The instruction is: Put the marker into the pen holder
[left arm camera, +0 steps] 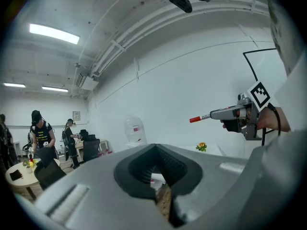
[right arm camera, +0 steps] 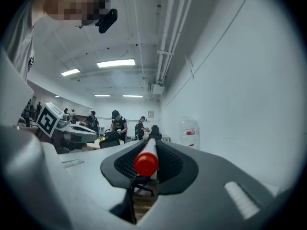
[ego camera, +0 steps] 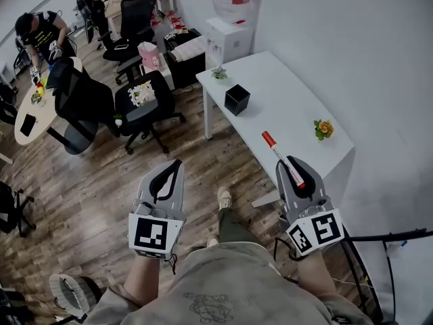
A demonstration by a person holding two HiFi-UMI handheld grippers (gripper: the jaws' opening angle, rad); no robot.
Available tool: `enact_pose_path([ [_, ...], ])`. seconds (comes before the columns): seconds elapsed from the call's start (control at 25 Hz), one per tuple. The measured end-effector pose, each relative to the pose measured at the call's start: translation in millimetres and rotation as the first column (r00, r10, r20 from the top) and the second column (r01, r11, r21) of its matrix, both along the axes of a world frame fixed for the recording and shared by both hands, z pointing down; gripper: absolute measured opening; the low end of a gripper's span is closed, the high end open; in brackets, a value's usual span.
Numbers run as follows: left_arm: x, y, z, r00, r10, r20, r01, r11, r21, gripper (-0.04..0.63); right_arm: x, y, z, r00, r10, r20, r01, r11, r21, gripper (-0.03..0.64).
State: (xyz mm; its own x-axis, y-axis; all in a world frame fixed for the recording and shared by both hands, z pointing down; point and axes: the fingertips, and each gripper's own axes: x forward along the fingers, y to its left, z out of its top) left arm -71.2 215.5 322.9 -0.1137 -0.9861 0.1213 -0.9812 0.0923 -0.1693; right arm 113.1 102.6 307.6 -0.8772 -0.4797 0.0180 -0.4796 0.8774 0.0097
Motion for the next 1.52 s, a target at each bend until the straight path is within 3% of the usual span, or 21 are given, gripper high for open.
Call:
enact_pose_path([
  [0.32,-43.5,-83.8,13.9,1.0,0.008,0.01,-0.008,1.0,-0.024,0.0,-46.8,-83.9,21.4,0.999,-0.007,-0.031,0.007,1.0,-0.017,0.1],
  [0.96,-105.8,-301.7,41.9,0.998,0.056,0.024,-0.051,0.983,-0.176,0.0,-132.9,-285.2,59.7,0.992,-0.064,-0.113,0.049,0.991,-0.128,0.1],
  [1.52,-130.3,-388.8,54.3,0.994,0.097,0.047,-0.085,0.972,-0.218,0.0,-156.0,-355.1,92.9,0.979,-0.098,-0.176,0.061,0.977,-0.203,0.1],
])
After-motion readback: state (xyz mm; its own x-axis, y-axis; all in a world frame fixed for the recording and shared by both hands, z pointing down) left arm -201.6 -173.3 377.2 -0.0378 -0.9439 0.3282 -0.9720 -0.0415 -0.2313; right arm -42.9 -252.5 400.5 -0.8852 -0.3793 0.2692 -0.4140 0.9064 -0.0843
